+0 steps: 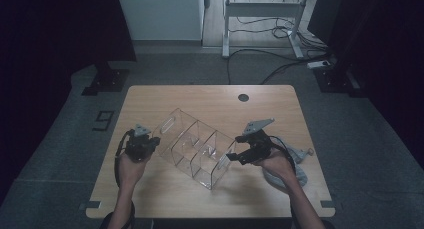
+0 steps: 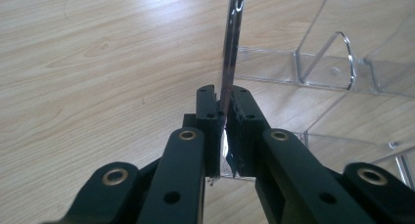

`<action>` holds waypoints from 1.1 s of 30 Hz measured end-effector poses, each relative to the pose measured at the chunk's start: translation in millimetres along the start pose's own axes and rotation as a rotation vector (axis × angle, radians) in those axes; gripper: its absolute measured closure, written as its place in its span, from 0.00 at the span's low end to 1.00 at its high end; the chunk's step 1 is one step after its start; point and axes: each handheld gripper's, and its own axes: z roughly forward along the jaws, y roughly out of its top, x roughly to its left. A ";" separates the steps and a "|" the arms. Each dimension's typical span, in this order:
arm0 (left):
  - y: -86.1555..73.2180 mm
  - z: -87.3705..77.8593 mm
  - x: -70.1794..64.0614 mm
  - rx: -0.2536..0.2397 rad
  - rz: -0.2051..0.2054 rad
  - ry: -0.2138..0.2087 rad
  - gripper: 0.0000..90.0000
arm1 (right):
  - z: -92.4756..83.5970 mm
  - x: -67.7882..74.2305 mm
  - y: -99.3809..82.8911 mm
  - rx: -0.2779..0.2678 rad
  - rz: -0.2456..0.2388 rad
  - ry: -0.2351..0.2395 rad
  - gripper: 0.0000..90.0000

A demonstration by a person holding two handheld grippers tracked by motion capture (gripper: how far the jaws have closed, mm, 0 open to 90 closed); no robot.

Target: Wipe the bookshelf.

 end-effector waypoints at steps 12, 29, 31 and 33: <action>15.0 14.3 -2.3 0.015 0.003 -0.003 0.89 | -2.7 16.9 -5.2 0.023 0.006 0.049 0.27; 7.1 1.1 -2.1 -0.020 -0.017 0.007 0.58 | -1.1 28.2 6.2 0.052 -0.114 0.075 0.38; 2.2 -2.2 -1.5 -0.025 -0.019 0.004 0.52 | -0.9 28.9 5.8 0.059 -0.123 0.072 0.40; -6.6 -6.3 -1.2 -0.031 -0.020 -0.011 0.48 | -1.6 30.7 5.0 0.059 -0.136 0.075 0.46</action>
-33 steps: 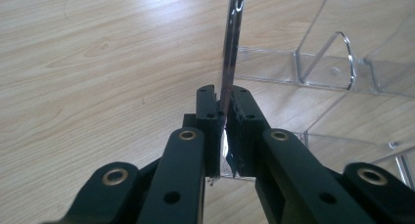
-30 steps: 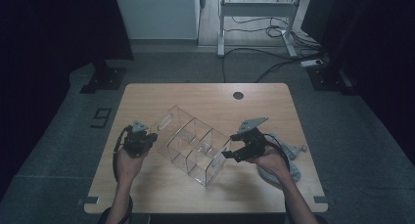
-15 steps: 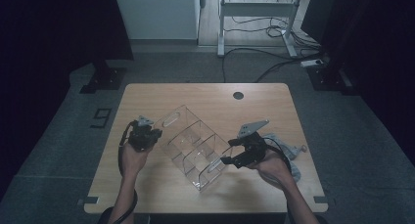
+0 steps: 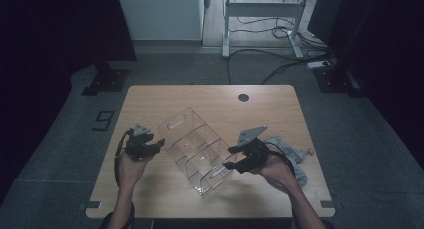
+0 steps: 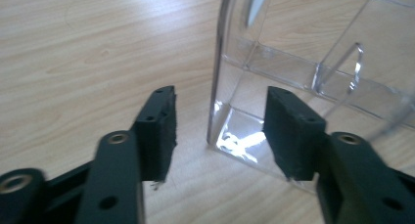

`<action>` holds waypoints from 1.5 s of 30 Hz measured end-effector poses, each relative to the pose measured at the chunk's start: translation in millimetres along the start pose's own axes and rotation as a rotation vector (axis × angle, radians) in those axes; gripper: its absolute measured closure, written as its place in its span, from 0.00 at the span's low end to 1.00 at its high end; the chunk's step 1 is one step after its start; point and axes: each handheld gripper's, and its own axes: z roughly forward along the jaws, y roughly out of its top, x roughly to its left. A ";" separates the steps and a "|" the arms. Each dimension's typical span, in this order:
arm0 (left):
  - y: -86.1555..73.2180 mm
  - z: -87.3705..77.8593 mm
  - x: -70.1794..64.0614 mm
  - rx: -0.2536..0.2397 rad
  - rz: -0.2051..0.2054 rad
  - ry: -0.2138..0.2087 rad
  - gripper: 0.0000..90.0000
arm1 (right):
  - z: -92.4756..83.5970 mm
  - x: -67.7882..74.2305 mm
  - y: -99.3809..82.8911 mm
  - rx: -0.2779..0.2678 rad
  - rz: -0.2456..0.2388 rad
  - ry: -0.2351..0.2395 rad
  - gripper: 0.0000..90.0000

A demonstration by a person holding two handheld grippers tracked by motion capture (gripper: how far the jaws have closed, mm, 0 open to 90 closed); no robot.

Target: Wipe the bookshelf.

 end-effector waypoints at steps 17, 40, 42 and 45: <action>-26.1 -6.3 -2.5 0.008 -0.006 -0.107 0.19 | 5.9 12.8 8.1 0.011 0.000 -0.009 0.71; -24.2 -21.1 -19.5 -0.027 0.056 -0.141 0.16 | 16.6 20.4 17.3 0.024 0.016 -0.064 0.93; -23.9 -21.1 -20.5 -0.027 0.062 -0.147 0.16 | 16.9 20.8 17.8 0.026 0.019 -0.065 0.93; -22.0 -21.2 -25.1 -0.029 0.075 -0.158 0.16 | 18.7 21.9 19.0 0.024 0.019 -0.073 0.95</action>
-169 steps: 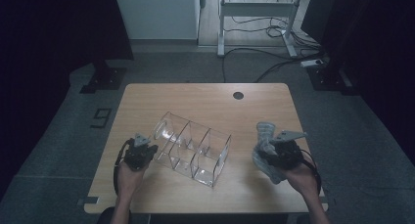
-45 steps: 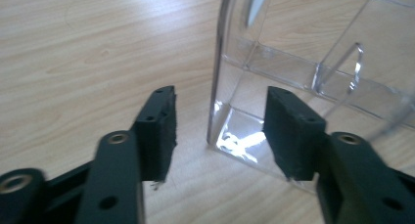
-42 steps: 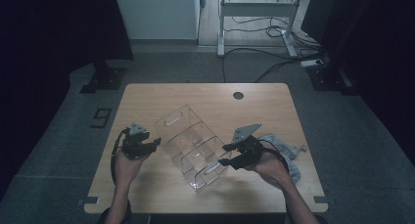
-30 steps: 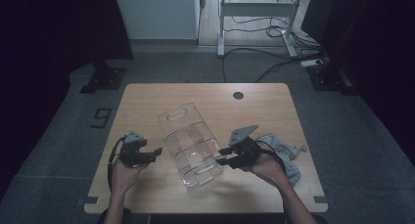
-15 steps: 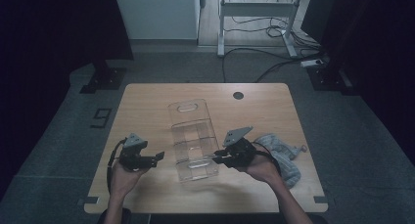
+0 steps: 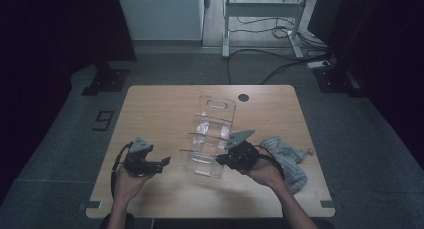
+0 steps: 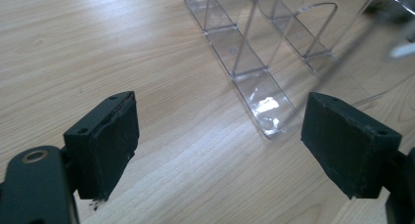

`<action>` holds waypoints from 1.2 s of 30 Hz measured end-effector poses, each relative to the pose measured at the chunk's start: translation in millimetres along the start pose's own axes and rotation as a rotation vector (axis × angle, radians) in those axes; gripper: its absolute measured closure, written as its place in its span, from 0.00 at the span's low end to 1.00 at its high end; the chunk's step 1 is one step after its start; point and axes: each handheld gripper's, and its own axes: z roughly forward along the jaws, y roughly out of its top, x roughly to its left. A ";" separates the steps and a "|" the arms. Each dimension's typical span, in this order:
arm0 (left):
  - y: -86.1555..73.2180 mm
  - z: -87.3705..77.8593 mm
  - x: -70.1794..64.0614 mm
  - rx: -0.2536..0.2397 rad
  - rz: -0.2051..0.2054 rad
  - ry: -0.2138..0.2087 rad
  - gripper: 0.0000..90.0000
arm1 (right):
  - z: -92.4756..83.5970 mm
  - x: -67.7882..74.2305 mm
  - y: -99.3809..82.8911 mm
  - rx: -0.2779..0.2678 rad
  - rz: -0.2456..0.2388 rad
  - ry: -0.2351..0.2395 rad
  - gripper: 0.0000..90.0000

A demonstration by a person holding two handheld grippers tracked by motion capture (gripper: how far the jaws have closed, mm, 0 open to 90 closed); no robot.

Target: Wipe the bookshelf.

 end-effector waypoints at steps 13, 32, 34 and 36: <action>18.7 16.6 -30.5 -0.020 0.069 -0.040 0.16 | -0.8 2.7 3.7 -0.001 0.016 -0.013 0.94; 29.2 32.3 -42.6 -0.060 0.086 0.021 0.23 | 12.8 16.6 19.7 0.009 -0.013 0.031 0.89; 29.1 32.5 -42.8 -0.062 0.086 0.021 0.23 | 10.9 16.0 19.6 0.004 -0.012 0.030 0.87; 28.7 32.9 -44.2 -0.065 0.092 0.030 0.24 | 2.7 13.4 18.8 0.000 -0.007 0.017 0.80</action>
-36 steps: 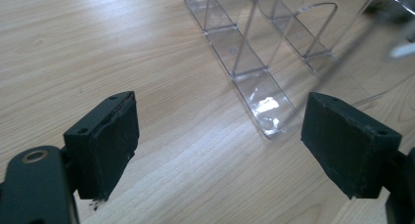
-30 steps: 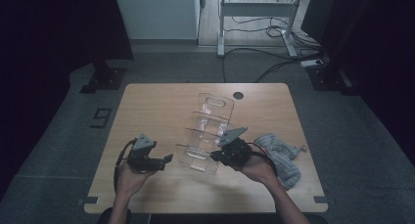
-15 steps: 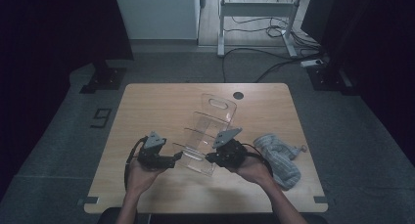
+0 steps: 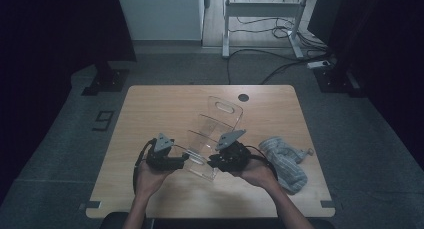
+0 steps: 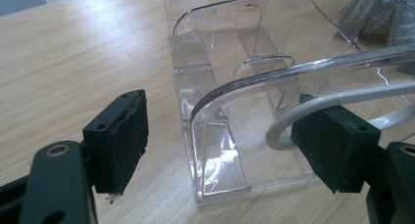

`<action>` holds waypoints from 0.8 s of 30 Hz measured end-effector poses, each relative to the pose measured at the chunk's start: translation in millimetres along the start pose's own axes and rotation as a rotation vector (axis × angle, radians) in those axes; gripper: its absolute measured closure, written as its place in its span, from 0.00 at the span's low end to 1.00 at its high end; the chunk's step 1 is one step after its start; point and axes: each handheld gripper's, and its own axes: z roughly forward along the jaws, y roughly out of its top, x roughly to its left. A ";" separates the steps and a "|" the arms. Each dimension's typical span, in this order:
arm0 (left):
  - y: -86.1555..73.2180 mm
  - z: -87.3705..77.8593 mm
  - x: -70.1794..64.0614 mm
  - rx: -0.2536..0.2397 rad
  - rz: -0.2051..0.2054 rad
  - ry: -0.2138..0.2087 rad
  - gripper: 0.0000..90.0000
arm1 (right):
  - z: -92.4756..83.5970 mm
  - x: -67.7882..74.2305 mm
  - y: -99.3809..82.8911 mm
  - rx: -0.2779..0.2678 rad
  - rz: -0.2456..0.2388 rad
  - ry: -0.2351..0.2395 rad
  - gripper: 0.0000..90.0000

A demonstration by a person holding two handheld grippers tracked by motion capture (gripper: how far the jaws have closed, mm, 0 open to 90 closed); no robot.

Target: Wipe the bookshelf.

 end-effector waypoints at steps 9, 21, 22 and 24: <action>-0.7 -2.0 8.3 0.007 -0.004 0.011 0.26 | -24.5 -18.5 -12.7 -0.013 0.058 -0.055 0.55; -4.0 -4.2 18.7 0.000 -0.046 0.048 0.34 | -52.3 -55.1 -52.2 0.003 0.161 -0.190 0.34; -4.2 -3.8 17.9 -0.001 -0.048 0.049 0.35 | -53.9 -57.3 -56.1 0.005 0.170 -0.211 0.33; -4.3 -4.0 17.4 0.000 -0.049 0.045 0.39 | -59.7 -64.3 -68.3 0.034 0.185 -0.260 0.31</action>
